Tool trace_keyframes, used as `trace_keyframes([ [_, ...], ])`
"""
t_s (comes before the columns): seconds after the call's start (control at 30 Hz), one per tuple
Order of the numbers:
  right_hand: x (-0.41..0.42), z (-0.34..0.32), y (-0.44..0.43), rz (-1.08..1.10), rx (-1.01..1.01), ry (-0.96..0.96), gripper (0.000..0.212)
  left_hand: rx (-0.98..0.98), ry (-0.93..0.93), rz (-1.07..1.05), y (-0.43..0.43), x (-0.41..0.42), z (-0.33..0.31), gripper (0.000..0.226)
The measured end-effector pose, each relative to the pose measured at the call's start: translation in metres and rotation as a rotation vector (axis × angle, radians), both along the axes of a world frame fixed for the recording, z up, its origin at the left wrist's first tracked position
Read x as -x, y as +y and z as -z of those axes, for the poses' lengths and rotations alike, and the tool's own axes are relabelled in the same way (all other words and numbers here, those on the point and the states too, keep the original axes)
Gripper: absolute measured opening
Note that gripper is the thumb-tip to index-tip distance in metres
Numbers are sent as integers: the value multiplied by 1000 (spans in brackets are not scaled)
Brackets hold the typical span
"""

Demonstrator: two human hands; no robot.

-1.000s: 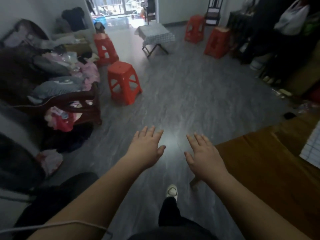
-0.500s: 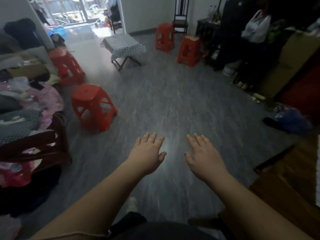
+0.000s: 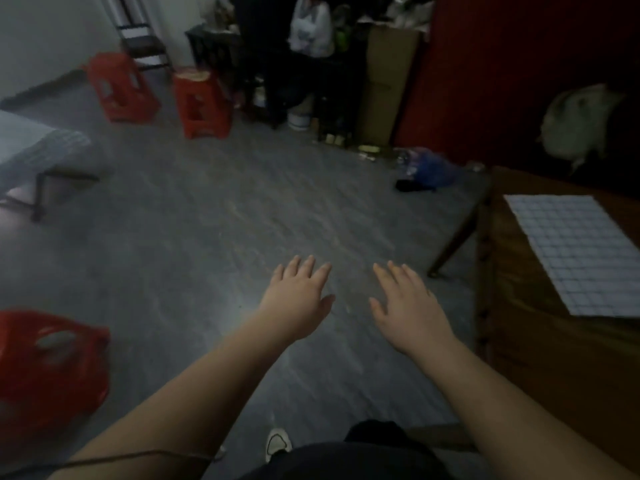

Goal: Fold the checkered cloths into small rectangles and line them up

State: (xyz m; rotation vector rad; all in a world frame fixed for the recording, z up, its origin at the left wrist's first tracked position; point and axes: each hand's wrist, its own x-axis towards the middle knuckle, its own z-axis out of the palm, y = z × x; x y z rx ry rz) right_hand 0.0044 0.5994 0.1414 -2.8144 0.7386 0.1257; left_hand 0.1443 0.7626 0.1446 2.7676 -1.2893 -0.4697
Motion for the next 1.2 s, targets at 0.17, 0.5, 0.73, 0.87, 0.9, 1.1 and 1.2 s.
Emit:
trace_keyframes([
  [0.17, 12, -10, -36, 251, -7, 7, 67, 27, -17, 249, -74, -23, -4, 68],
  [0.5, 56, 5, -173, 627, -22, -78, 66, 4, -33, 618, -286, -10, -5, 67],
  [0.73, 81, 14, -294, 792, -45, -143, 67, -53, -46, 724, -441, 10, -8, 66],
  [0.87, 104, 21, -340, 882, -95, -137, 65, -88, -22, 798, -508, 31, -2, 66],
  [0.9, 109, 23, -348, 906, -108, -142, 65, -102, -6, 817, -521, 36, 1, 66],
  [1.1, 129, 44, -392, 1020, -180, -123, 64, -156, 13, 931, -599, 47, 30, 66],
  [1.2, 128, 59, -413, 1073, -187, -110, 64, -188, 47, 982, -634, 44, 47, 66],
])
